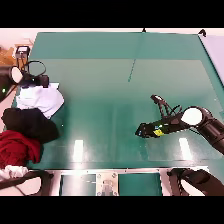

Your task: Fold the shirts.

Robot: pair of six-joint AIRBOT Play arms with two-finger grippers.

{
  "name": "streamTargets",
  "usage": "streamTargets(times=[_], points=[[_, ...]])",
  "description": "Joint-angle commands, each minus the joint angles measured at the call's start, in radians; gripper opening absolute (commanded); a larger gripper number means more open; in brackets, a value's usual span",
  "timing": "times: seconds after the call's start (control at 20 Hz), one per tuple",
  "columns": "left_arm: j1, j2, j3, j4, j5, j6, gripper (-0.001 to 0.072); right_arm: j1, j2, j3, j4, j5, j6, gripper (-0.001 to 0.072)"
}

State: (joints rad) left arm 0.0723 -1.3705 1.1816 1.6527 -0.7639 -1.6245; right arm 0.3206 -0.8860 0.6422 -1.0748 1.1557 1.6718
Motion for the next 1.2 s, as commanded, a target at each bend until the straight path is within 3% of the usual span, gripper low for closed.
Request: streamTargets(times=[0.0, 0.2, 0.3, 0.35, 0.45, 0.5, 0.65, 0.8, 1.0, 1.15], points=[[0.077, -0.174, 0.096, 0.019, -0.048, 0.074, 0.0714, 0.001, 0.0, 0.0, 0.0, -0.001, 0.0, 0.0428], [0.074, -0.238, 0.095, 0.02, -0.176, 0.198, 0.0713, -0.011, 0.0, 0.002, -0.034, -0.063, 0.001, 0.0431], [0.074, -0.253, 0.095, 0.021, -0.173, 0.201, 0.0711, -0.066, 0.0, 0.002, -0.038, -0.142, 0.0, 0.038], [0.074, -0.262, 0.095, 0.02, -0.17, 0.201, 0.0599, -0.104, 0.0, 0.002, -0.038, -0.175, 0.0, 0.0372], [0.074, -0.278, 0.095, 0.018, -0.181, 0.203, 0.008, -0.204, -0.002, 0.003, -0.037, -0.24, 0.0, 0.0372], [0.074, -0.28, 0.095, 0.007, -0.191, 0.204, 0.0024, -0.259, -0.002, 0.003, -0.037, -0.274, -0.001, 0.0372], [0.074, -0.279, 0.171, -0.099, -0.245, 0.204, 0.0023, -0.415, -0.002, 0.008, -0.037, -0.325, -0.03, 0.0372], [0.014, -0.278, 0.4, -0.278, -0.391, 0.213, 0.0022, -0.566, -0.002, 0.041, -0.037, -0.298, -0.095, 0.0372], [-0.21, -0.278, 0.735, -0.494, -0.592, 0.208, 0.0022, -0.767, -0.008, 0.136, -0.036, -0.217, -0.123, 0.0352], [-0.412, -0.279, 0.798, -0.616, -0.604, 0.185, 0.0023, -0.835, -0.032, 0.202, -0.031, -0.132, -0.163, 0.0352]])
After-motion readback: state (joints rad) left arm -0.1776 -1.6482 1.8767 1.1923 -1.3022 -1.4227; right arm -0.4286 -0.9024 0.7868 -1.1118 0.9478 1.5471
